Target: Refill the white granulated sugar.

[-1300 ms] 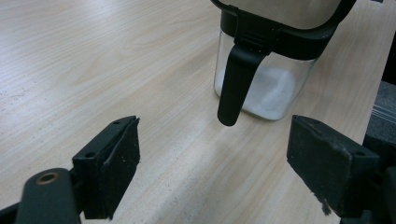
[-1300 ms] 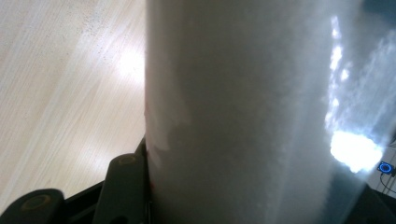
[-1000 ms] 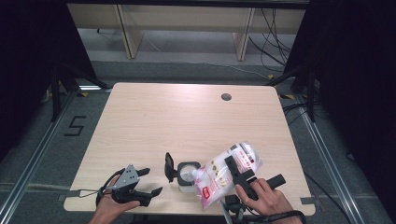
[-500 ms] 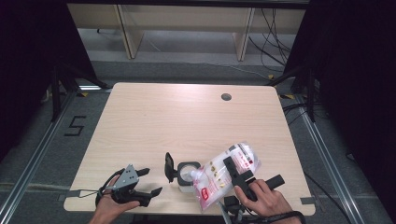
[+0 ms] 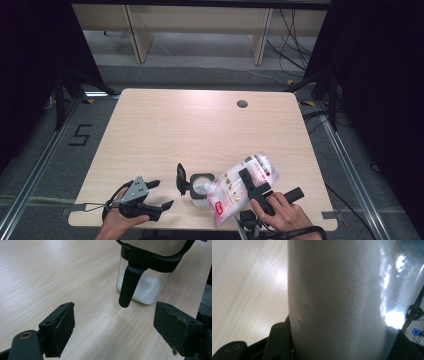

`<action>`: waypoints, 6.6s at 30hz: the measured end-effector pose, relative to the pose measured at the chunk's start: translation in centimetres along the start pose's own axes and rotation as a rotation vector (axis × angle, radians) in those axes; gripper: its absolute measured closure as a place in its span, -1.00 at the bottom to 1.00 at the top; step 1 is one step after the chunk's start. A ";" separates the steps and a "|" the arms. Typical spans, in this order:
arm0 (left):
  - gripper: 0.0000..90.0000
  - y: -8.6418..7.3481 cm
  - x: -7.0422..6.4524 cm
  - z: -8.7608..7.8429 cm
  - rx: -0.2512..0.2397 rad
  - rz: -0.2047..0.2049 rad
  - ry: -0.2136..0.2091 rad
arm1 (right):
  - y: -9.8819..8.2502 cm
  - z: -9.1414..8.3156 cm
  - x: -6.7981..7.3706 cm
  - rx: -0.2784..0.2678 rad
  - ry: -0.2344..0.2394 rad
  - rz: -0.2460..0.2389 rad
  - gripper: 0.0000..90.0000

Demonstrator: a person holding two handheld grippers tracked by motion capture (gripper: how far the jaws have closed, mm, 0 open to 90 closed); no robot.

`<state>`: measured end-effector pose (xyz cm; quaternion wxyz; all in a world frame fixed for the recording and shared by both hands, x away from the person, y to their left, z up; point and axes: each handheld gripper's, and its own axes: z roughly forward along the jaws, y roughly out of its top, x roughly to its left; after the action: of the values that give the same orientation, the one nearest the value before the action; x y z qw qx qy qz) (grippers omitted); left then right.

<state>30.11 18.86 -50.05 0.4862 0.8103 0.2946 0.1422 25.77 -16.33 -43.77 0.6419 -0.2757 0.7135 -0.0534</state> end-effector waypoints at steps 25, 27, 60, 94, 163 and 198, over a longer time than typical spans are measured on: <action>-0.63 0.0 0.1 0.0 -0.010 -0.005 0.003 | -0.1 -0.2 -0.1 0.000 0.003 0.026 0.15; -0.63 0.0 -0.1 0.0 -0.005 -0.022 0.009 | -0.1 -0.2 -0.2 -0.002 -0.001 0.014 0.15; -0.62 0.0 0.1 0.0 -0.010 -0.006 0.004 | -0.1 -0.2 0.0 -0.005 0.008 0.034 0.15; -0.62 0.0 0.0 0.1 -0.004 -0.010 -0.002 | -0.1 -0.3 -0.1 -0.004 0.015 0.053 0.16; -0.61 0.1 0.1 0.0 -0.002 0.015 -0.003 | 0.0 -0.2 0.3 -0.016 0.031 0.075 0.17; -0.61 0.0 0.0 0.1 -0.004 -0.017 0.001 | 0.1 -0.5 -0.4 -0.011 -0.006 0.004 0.18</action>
<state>30.15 18.73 -50.06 0.4888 0.8068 0.3014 0.1389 25.32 -16.20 -43.40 0.6427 -0.2781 0.7123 -0.0473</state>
